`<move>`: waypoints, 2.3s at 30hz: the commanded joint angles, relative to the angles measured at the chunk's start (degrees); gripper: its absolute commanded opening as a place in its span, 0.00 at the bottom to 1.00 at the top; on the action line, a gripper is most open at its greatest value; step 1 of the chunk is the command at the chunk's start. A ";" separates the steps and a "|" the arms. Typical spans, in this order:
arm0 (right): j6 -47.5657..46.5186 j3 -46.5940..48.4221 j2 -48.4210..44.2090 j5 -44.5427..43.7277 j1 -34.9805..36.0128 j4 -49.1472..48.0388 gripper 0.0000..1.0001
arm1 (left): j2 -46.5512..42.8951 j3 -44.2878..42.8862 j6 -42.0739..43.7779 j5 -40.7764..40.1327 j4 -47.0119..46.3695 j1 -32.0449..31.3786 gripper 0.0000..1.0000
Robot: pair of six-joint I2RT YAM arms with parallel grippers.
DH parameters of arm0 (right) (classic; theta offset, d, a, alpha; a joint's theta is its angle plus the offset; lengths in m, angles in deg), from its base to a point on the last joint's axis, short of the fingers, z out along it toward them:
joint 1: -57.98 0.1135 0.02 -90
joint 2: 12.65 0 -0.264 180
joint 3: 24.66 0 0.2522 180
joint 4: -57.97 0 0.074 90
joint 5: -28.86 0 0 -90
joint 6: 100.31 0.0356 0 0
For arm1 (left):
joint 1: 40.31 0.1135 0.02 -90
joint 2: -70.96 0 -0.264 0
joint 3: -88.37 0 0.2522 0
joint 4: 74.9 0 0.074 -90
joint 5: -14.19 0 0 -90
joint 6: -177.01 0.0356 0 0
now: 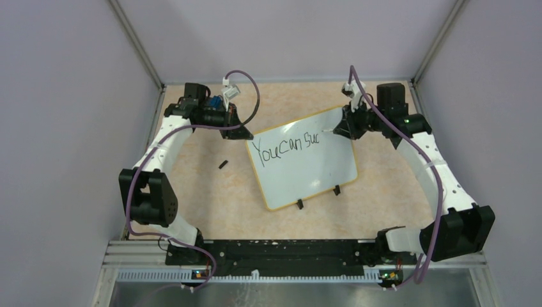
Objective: Write a sentence on the whiteboard
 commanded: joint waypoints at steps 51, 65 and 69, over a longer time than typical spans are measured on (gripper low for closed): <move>0.23 -1.27 2.17 -0.74 -0.09 -4.95 0.00 | -1.68 0.99 1.84 -1.58 0.28 -1.85 0.00; 0.17 -2.27 2.54 -1.21 1.84 -5.37 0.00 | -1.72 1.02 1.99 -1.88 0.30 -1.85 0.00; -0.27 -3.62 1.57 -1.22 1.97 -4.85 0.00 | -1.51 1.02 1.99 -1.78 0.31 -1.85 0.00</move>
